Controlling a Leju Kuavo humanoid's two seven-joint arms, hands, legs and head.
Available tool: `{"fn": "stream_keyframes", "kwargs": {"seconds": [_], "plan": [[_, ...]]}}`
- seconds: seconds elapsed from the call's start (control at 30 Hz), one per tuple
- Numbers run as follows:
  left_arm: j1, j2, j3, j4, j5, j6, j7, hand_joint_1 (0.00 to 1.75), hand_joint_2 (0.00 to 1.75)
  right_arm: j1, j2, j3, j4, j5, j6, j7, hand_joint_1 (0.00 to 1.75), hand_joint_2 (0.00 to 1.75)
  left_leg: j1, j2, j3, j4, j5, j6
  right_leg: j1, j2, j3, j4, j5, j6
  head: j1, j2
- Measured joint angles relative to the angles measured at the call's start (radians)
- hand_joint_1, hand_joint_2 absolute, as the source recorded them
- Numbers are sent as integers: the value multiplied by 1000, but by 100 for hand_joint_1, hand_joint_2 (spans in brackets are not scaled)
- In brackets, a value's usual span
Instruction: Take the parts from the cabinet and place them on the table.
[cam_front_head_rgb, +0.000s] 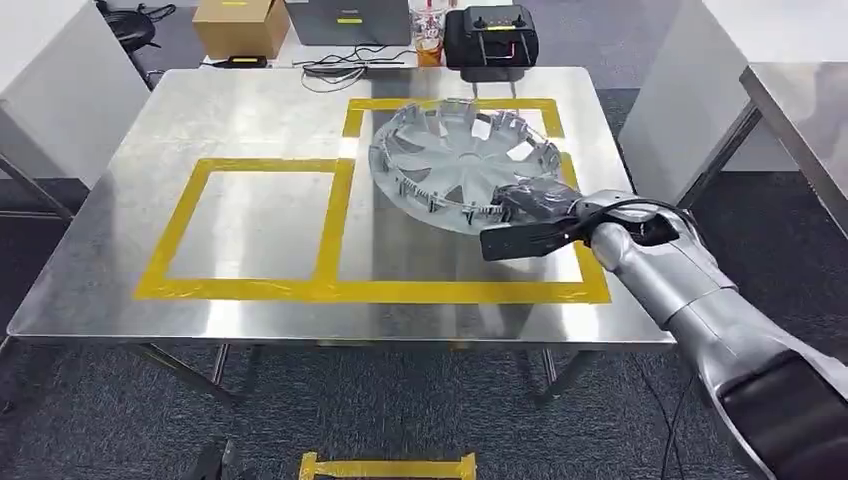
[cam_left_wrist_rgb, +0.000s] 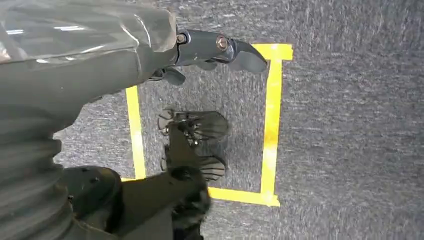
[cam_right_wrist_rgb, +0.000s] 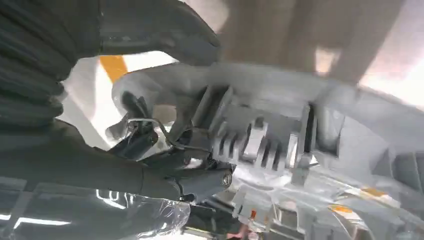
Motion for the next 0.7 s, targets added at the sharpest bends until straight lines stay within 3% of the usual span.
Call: {"fn": "stream_keyframes", "kwargs": {"seconds": [0.1, 0.13, 0.17, 0.2, 0.27, 0.3, 0.33, 0.37, 0.4, 0.47, 0.5, 0.53, 0.6, 0.63, 0.7], "plan": [[2, 9, -17, 0, 13, -1, 6, 0, 175, 3, 6, 10, 15, -17, -8, -15, 0, 0, -7, 0, -2, -4, 1, 2, -5, -2, 2, -5, 3, 6, -1, 0], [1, 10, -21, 0, 16, -2, 6, 0, 175, 3, 8, 11, 17, -18, -10, -18, 0, 0, -3, 2, 6, -19, 8, 10, -3, -2, 2, -8, 2, 14, -2, 0], [0, 11, -25, 0, 16, -3, 6, 0, 175, 4, 9, 13, 20, -20, -10, -18, 0, 0, 2, 3, 12, -30, 15, 13, -6, -5, -9, 9, -9, 13, 0, 0], [-2, 12, -29, 0, 16, -4, 6, 0, 175, 0, 10, 16, 23, -21, -11, -20, 0, 0, 1, 3, 13, -33, 17, 19, -5, -6, -30, 57, -36, 8, 1, 0], [-1, 13, -31, 0, 17, -5, 6, 0, 175, 0, 10, 22, 31, -21, -12, -20, 0, 0, 0, 2, 13, -33, 17, 21, -5, -6, -102, 217, -102, -1, 0, 0], [0, 13, -32, 0, 18, -6, 6, 0, 0, 3, 10, 26, 37, -21, -12, -20, 0, 0, 0, 2, 12, -33, 17, 21, -5, -6, -140, 298, -127, 1, 0, 0], [1, 13, -33, 0, 22, -9, 8, 0, 0, 6, 10, 29, 42, -22, -12, -20, 0, 0, 0, 2, 13, -32, 17, 21, -5, -6, -154, 324, -128, 6, 0, 0], [0, 13, -36, 1, 32, -12, 11, 0, 0, 7, 10, 33, 45, -25, -12, -24, 0, 0, 0, 2, 13, -32, 17, 21, -6, -7, -141, 297, -114, 15, 1, 0], [0, 14, -42, 1, 43, -14, 17, 0, 0, 5, 11, 34, 49, -28, -12, -27, 0, 0, 1, 2, 13, -30, 16, 20, -8, -8, -103, 221, -83, 26, 1, 0], [-2, 14, -52, 2, 63, -14, 23, 0, 0, -3, 13, 34, 53, -33, -14, -33, 0, 0, 2, 2, 12, -20, 11, 13, -11, -14, 2, 23, -16, 40, 1, 0], [-3, 17, -57, 3, 72, -9, 24, 0, 0, -7, 13, 37, 56, -39, -15, -34, 0, 0, -5, 2, 8, -13, 6, 6, -5, -16, 18, 3, -18, 28, 0, 0], [-5, 18, -61, 4, 80, -2, 24, 0, 0, -9, 16, 40, 58, -42, -16, -36, 0, 0, -6, 2, 6, -10, 5, 3, -6, -13, 16, -2, -13, 17, -2, 0], [-5, 22, -72, 5, 96, 14, 22, 0, 0, -11, 15, 47, 63, -50, -17, -36, 0, 0, -4, 3, 6, -13, 10, -4, 0, -13, 15, 0, -11, 8, -1, 0], [-5, 24, -76, 6, 105, 23, 19, 0, 0, -14, 15, 49, 66, -59, -16, -35, 0, 0, -3, 2, 5, -12, 9, -9, -4, -13, 15, -2, -7, 2, -1, 0], [-6, 28, -80, 6, 118, 34, 12, 0, 0, -28, 16, 47, 69, -88, -3, -31, 0, 0, 1, 3, -19, 34, -28, -23, -14, -12, 18, -3, -6, -6, -4, 0]]}}
